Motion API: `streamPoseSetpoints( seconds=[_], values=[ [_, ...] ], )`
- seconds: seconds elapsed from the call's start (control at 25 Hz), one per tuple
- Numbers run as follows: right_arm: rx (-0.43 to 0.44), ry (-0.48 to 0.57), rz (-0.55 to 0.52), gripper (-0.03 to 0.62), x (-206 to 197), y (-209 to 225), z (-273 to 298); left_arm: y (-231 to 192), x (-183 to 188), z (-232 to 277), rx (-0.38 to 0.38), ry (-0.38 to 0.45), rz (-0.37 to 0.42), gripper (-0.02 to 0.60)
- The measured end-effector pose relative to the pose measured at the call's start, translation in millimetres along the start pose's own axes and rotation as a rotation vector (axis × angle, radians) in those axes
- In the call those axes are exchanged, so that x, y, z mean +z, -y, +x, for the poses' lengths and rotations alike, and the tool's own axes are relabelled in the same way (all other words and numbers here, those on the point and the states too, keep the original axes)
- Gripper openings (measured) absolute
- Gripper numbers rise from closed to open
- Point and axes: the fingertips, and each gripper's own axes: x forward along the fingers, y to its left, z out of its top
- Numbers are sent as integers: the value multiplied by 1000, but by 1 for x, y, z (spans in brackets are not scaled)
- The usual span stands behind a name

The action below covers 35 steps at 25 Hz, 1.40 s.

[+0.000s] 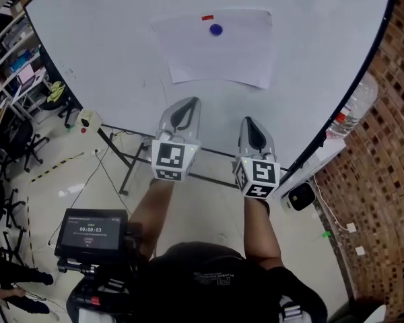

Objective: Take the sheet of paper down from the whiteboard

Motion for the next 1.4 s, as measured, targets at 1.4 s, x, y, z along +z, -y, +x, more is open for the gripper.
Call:
streamPoseSetpoints(
  seconds=[1.4],
  values=[
    [98,62,129,163,56,38,75,-33,91,140,16,80,183,132]
  ],
)
